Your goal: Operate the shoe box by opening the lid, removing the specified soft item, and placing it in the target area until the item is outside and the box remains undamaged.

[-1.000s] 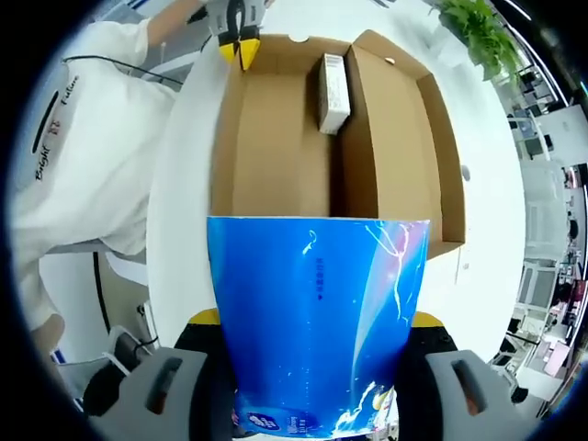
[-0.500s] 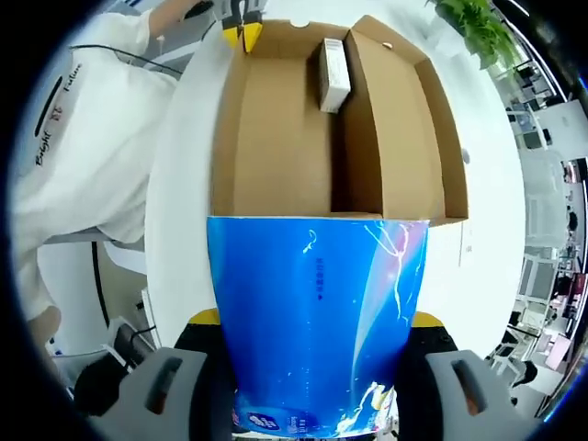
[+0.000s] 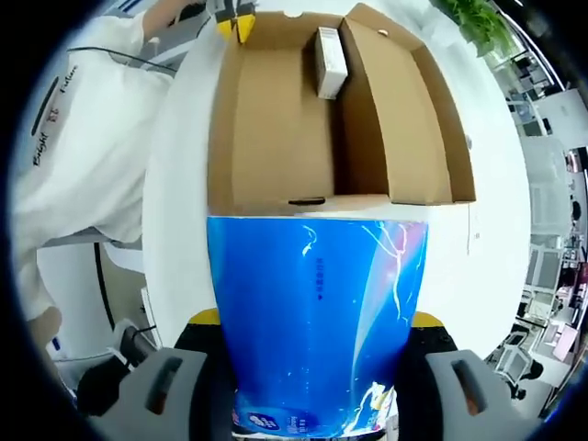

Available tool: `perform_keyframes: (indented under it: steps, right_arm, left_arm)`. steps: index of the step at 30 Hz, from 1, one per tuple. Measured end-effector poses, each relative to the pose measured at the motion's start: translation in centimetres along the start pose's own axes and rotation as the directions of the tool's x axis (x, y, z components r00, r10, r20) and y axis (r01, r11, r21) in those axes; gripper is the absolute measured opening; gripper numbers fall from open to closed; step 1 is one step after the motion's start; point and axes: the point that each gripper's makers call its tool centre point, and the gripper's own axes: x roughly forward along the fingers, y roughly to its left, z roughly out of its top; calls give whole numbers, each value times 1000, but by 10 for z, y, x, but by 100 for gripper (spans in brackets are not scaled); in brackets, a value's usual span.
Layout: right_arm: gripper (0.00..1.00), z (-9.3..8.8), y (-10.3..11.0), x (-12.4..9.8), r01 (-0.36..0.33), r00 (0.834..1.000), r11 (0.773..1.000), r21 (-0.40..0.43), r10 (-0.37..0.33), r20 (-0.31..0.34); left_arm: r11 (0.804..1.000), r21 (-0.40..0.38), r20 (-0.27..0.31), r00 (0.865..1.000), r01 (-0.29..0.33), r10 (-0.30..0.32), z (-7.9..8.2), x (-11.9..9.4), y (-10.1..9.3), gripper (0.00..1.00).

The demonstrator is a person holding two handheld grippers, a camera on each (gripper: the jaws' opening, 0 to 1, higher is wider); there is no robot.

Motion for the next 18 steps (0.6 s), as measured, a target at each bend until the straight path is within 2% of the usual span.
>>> perform_keyframes:
  steps: [11,18]
  right_arm:
    - [69,-22,4,-1,8,1000,1000,13,-8,-13]
    - [69,-28,9,3,17,1000,1000,-1,-17,-9]
  left_arm:
    - [1000,-4,7,1000,6,-6,0,0,0,2]
    - [1000,-7,-5,1000,11,-11,0,1,-2,2]
